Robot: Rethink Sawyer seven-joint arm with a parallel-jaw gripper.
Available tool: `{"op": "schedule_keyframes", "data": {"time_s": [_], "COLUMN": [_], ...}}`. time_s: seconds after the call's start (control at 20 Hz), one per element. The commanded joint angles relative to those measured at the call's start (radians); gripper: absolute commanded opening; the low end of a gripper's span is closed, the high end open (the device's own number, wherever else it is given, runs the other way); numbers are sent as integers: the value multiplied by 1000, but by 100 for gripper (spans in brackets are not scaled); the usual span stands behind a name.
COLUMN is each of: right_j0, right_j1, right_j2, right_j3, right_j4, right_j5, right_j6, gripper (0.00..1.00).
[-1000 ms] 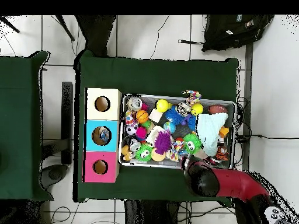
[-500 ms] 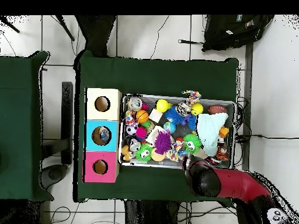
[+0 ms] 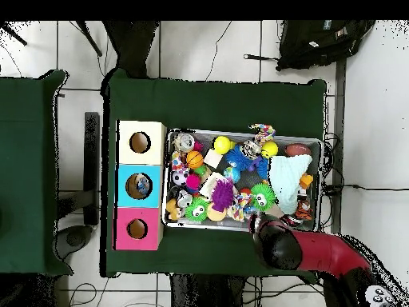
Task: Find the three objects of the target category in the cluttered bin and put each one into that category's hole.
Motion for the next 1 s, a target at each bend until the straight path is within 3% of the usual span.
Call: {"op": "schedule_keyframes", "data": {"time_s": [0.05, 1.0], "right_j0": [-13, -1], "right_j1": [8, 30], "right_j2": [78, 88], "right_j3": [-2, -20], "right_j4": [32, 19], "right_j5": [96, 116], "right_j6": [2, -24], "gripper": [100, 100]}}
